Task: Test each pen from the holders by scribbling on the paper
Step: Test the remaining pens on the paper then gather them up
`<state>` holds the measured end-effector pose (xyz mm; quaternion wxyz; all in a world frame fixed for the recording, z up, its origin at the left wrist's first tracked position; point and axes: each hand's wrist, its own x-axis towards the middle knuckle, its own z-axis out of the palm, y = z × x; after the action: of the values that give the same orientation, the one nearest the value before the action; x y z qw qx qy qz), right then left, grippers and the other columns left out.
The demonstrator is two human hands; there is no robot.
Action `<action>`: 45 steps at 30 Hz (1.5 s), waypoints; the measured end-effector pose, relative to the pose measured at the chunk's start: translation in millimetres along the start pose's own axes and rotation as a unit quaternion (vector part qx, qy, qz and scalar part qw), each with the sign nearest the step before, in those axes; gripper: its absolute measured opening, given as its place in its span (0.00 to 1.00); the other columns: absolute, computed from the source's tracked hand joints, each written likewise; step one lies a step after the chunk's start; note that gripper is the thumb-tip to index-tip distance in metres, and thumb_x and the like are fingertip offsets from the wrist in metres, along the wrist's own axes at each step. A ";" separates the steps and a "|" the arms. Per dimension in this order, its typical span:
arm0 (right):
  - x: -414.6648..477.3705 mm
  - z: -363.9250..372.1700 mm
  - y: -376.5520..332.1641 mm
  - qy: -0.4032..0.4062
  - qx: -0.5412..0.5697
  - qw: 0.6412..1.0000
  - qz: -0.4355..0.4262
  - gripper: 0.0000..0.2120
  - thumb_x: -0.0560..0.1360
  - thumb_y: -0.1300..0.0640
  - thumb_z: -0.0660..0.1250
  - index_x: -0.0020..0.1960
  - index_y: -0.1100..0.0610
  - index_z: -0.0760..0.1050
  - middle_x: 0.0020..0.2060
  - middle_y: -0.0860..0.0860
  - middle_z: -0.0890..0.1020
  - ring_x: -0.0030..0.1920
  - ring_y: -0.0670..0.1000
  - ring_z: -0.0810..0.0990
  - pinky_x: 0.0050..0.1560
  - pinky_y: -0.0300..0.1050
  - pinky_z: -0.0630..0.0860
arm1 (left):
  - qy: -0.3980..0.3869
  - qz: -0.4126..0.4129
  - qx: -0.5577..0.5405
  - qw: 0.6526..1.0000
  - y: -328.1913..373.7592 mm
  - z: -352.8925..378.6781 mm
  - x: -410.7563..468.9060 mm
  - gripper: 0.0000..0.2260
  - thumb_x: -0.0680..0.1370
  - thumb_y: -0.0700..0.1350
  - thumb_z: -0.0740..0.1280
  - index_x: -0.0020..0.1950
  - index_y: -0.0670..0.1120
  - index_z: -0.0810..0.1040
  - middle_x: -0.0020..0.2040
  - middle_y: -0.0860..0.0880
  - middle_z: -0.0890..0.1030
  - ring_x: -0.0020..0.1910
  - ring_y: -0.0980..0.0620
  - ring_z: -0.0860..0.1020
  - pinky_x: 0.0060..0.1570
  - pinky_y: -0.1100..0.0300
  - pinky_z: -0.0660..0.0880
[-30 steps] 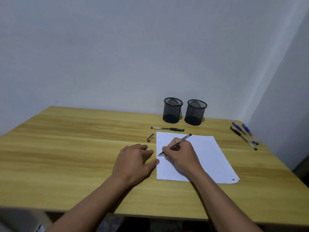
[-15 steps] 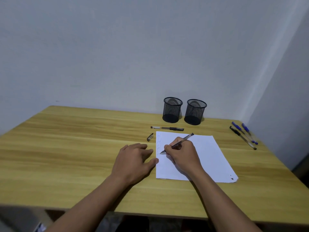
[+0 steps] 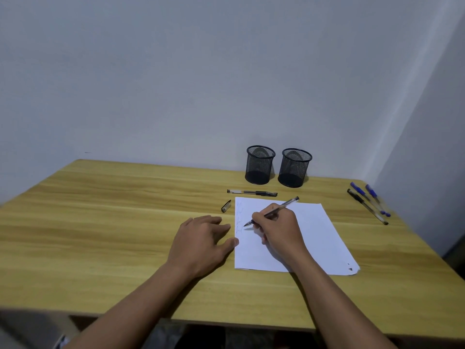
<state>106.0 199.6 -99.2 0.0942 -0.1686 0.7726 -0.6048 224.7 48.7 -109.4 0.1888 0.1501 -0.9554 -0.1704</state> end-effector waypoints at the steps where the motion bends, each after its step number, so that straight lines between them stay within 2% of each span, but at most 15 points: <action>1: 0.1 -1.6 -4.7 -0.003 0.021 1.000 0.006 0.07 0.77 0.59 0.71 0.44 0.63 0.81 0.34 0.58 0.83 0.34 0.54 0.78 0.32 0.47 0.76 | 0.001 -0.004 -0.004 1.000 -0.4 0.0 1.3 0.21 0.73 0.67 0.65 0.61 0.60 0.82 0.67 0.57 0.78 0.67 0.56 0.73 0.67 0.51 0.69; 3: 2.3 -5.4 -10.9 -0.020 0.054 0.998 0.018 0.07 0.78 0.60 0.70 0.47 0.65 0.81 0.33 0.57 0.81 0.32 0.52 0.75 0.29 0.44 0.73 | 0.007 -0.026 -0.035 0.999 -0.8 -1.4 6.4 0.18 0.71 0.64 0.65 0.55 0.59 0.85 0.60 0.58 0.82 0.61 0.57 0.78 0.61 0.54 0.73; 6: 8.8 -11.1 -16.7 -0.040 0.074 0.996 0.013 0.08 0.79 0.59 0.71 0.47 0.66 0.80 0.32 0.54 0.81 0.30 0.50 0.73 0.27 0.43 0.70 | 0.036 -0.110 -0.127 0.985 2.4 -5.5 25.6 0.12 0.70 0.58 0.64 0.44 0.56 0.85 0.47 0.57 0.86 0.48 0.55 0.82 0.49 0.56 0.79; 8: 14.8 -15.0 -19.6 -0.036 0.076 0.996 -0.005 0.09 0.78 0.59 0.71 0.46 0.66 0.80 0.33 0.53 0.83 0.30 0.51 0.74 0.28 0.44 0.72 | 0.062 -0.152 -0.136 0.977 2.3 -4.3 45.3 0.11 0.72 0.56 0.66 0.44 0.53 0.84 0.44 0.54 0.86 0.44 0.52 0.81 0.44 0.56 0.78; 10: 20.6 -18.9 -23.0 -0.029 0.065 0.997 -0.019 0.07 0.79 0.60 0.70 0.46 0.64 0.81 0.35 0.55 0.84 0.32 0.49 0.77 0.30 0.44 0.76 | 0.068 -0.166 -0.114 0.977 0.7 1.2 63.4 0.13 0.74 0.58 0.67 0.48 0.51 0.84 0.46 0.53 0.85 0.47 0.50 0.81 0.45 0.56 0.77; 13: 26.1 -22.6 -23.0 -0.024 0.059 0.998 -0.017 0.07 0.80 0.60 0.68 0.45 0.61 0.81 0.37 0.57 0.85 0.34 0.50 0.80 0.34 0.48 0.80 | 0.050 -0.148 -0.051 0.986 -1.2 12.2 80.1 0.15 0.75 0.59 0.67 0.51 0.51 0.85 0.48 0.52 0.86 0.52 0.47 0.81 0.51 0.52 0.77; 16: 25.8 -25.5 -20.6 -0.019 0.076 0.997 -0.009 0.06 0.80 0.59 0.69 0.46 0.61 0.82 0.38 0.57 0.85 0.36 0.50 0.81 0.37 0.49 0.81 | 0.041 -0.140 -0.038 0.989 -1.5 15.0 84.7 0.08 0.76 0.54 0.69 0.50 0.52 0.85 0.47 0.51 0.86 0.53 0.47 0.80 0.53 0.51 0.76; 19: 23.4 -28.1 -19.0 -0.013 0.082 0.996 -0.009 0.06 0.79 0.58 0.71 0.46 0.59 0.83 0.41 0.58 0.85 0.39 0.50 0.82 0.38 0.47 0.82 | 0.037 -0.143 -0.111 0.983 -5.2 10.2 82.0 0.03 0.76 0.48 0.70 0.47 0.52 0.84 0.43 0.52 0.85 0.48 0.49 0.81 0.49 0.53 0.77; 22: 20.5 -30.8 -19.3 -0.007 0.108 0.994 0.006 0.04 0.78 0.58 0.72 0.46 0.58 0.83 0.42 0.56 0.85 0.43 0.52 0.83 0.41 0.47 0.83 | 0.043 -0.117 -0.198 0.972 -6.3 0.5 77.5 0.03 0.76 0.43 0.70 0.45 0.50 0.84 0.41 0.54 0.84 0.43 0.53 0.82 0.43 0.58 0.77; 26: 14.9 -31.9 -26.4 0.000 0.165 0.986 0.009 0.03 0.77 0.60 0.73 0.45 0.58 0.83 0.40 0.52 0.87 0.45 0.50 0.85 0.42 0.46 0.83 | 0.039 -0.083 -0.284 0.954 6.6 -16.0 77.1 0.03 0.75 0.42 0.73 0.46 0.49 0.86 0.41 0.53 0.85 0.41 0.53 0.82 0.38 0.66 0.74; 30: 12.3 -36.4 -36.2 0.004 0.198 0.980 -0.001 0.03 0.77 0.60 0.72 0.48 0.60 0.84 0.43 0.56 0.87 0.45 0.49 0.86 0.41 0.44 0.84 | 0.022 -0.034 -0.336 0.941 23.9 -25.1 77.6 0.04 0.74 0.43 0.75 0.47 0.49 0.87 0.39 0.54 0.86 0.37 0.61 0.81 0.39 0.65 0.75; 33: 11.0 -41.3 -43.4 -0.004 0.213 0.977 -0.010 0.02 0.77 0.60 0.73 0.47 0.59 0.83 0.43 0.55 0.87 0.45 0.49 0.86 0.40 0.44 0.82 | 0.010 -0.013 -0.368 0.930 37.0 -30.3 77.4 0.04 0.75 0.42 0.74 0.48 0.48 0.87 0.41 0.52 0.86 0.41 0.56 0.82 0.41 0.63 0.79; 36: 8.3 -46.1 -45.9 -0.012 0.220 0.975 -0.019 0.02 0.77 0.60 0.73 0.47 0.59 0.83 0.41 0.53 0.86 0.44 0.49 0.86 0.40 0.44 0.82 | -0.006 -0.007 -0.406 0.914 48.4 -32.0 78.9 0.04 0.75 0.41 0.74 0.48 0.46 0.87 0.40 0.49 0.86 0.40 0.52 0.82 0.44 0.56 0.82; 41: 4.5 -51.9 -49.8 -0.030 0.267 0.963 -0.010 0.03 0.77 0.61 0.72 0.44 0.59 0.82 0.40 0.56 0.86 0.40 0.47 0.85 0.38 0.41 0.82 | -0.043 -0.026 -0.487 0.872 65.8 -34.5 75.9 0.07 0.74 0.37 0.74 0.52 0.40 0.85 0.38 0.49 0.85 0.37 0.57 0.82 0.44 0.61 0.82; 45: 6.9 -61.8 -56.2 0.008 0.293 0.956 -0.013 0.02 0.76 0.62 0.72 0.45 0.59 0.82 0.38 0.56 0.86 0.37 0.47 0.84 0.36 0.40 0.82 | -0.007 -0.039 -0.490 0.871 69.9 -38.9 82.0 0.06 0.74 0.36 0.74 0.51 0.39 0.85 0.38 0.48 0.85 0.34 0.59 0.81 0.41 0.64 0.81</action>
<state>86.3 240.9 -29.0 0.1258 -0.1389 0.5600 -0.8071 152.7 72.1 -23.4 0.2250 0.0743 -0.7439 -0.6249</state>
